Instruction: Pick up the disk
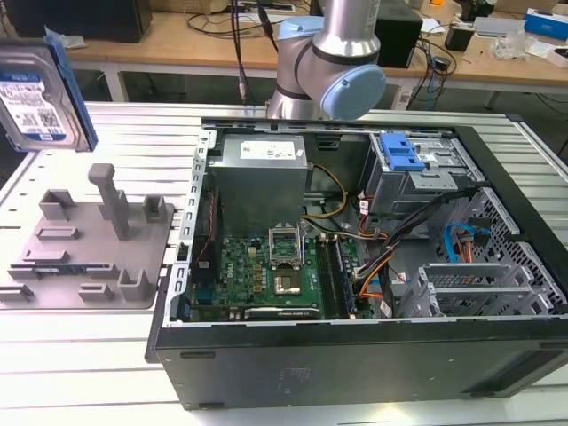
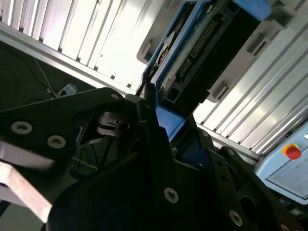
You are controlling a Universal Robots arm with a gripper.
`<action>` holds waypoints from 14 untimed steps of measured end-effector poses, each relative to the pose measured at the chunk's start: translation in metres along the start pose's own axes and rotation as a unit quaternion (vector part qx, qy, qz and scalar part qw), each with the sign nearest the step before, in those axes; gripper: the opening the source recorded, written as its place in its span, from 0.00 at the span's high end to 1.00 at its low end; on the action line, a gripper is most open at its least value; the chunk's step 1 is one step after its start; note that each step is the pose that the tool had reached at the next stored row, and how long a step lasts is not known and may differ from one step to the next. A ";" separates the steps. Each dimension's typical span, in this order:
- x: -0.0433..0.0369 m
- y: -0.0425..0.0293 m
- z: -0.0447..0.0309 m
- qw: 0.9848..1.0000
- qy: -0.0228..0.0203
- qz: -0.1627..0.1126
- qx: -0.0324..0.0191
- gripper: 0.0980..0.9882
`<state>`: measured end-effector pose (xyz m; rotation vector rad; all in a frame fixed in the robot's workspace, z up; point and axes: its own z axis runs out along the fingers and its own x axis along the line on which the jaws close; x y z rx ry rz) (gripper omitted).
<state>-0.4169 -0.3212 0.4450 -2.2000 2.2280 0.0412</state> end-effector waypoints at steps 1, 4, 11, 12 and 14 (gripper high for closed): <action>0.0002 0.0001 -0.0045 1.000 0.000 0.000 0.000 0.70; 0.0010 0.0003 -0.0222 1.000 -0.003 0.000 0.000 0.70; 0.0021 0.0005 -0.0411 1.000 -0.005 0.000 0.000 0.70; 0.0021 0.0004 -0.0411 1.000 -0.005 0.000 0.000 0.70; 0.0021 0.0004 -0.0413 1.000 -0.005 0.000 0.000 0.70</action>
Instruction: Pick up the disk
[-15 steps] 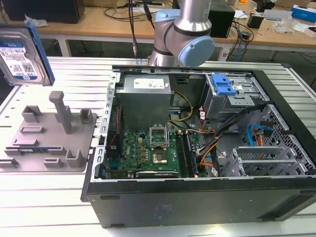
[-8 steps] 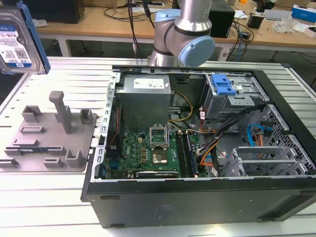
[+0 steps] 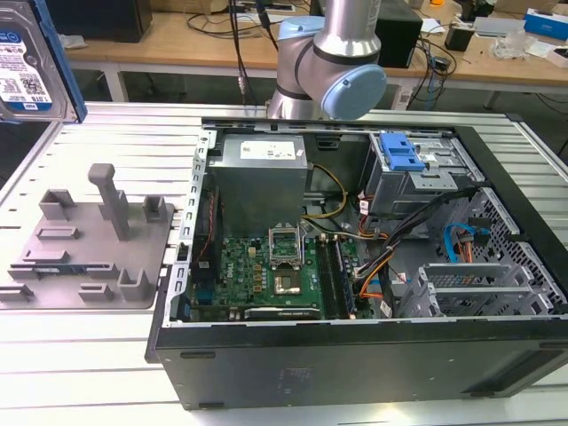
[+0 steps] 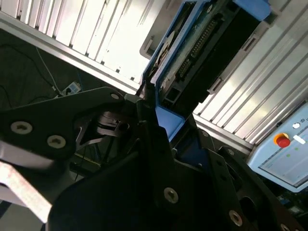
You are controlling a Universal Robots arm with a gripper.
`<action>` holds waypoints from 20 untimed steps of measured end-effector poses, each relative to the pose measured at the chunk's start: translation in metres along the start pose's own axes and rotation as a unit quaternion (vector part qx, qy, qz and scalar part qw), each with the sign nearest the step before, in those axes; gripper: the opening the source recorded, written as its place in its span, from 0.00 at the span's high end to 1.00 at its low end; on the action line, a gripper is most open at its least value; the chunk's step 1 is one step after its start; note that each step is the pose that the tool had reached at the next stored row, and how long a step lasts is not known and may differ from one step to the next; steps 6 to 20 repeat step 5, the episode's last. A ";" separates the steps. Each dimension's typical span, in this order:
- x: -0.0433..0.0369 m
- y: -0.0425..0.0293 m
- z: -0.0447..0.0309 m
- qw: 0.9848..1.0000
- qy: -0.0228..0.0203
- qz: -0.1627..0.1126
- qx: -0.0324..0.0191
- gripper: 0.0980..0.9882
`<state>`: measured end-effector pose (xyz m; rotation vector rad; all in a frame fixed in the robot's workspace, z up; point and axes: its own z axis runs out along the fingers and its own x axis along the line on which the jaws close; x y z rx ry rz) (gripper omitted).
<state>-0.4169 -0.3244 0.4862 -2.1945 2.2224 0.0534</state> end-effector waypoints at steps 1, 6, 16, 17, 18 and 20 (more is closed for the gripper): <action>0.0000 0.0000 0.0000 1.000 0.000 0.000 0.000 0.70; 0.0000 0.0000 -0.0006 1.000 0.000 0.000 0.000 0.70; 0.0000 0.0000 -0.0006 1.000 0.000 0.000 0.000 0.70; 0.0000 0.0000 -0.0006 1.000 0.000 0.000 0.000 0.70; 0.0000 0.0000 -0.0006 1.000 0.000 0.000 0.000 0.70; 0.0000 0.0000 -0.0006 1.000 0.000 0.000 0.000 0.70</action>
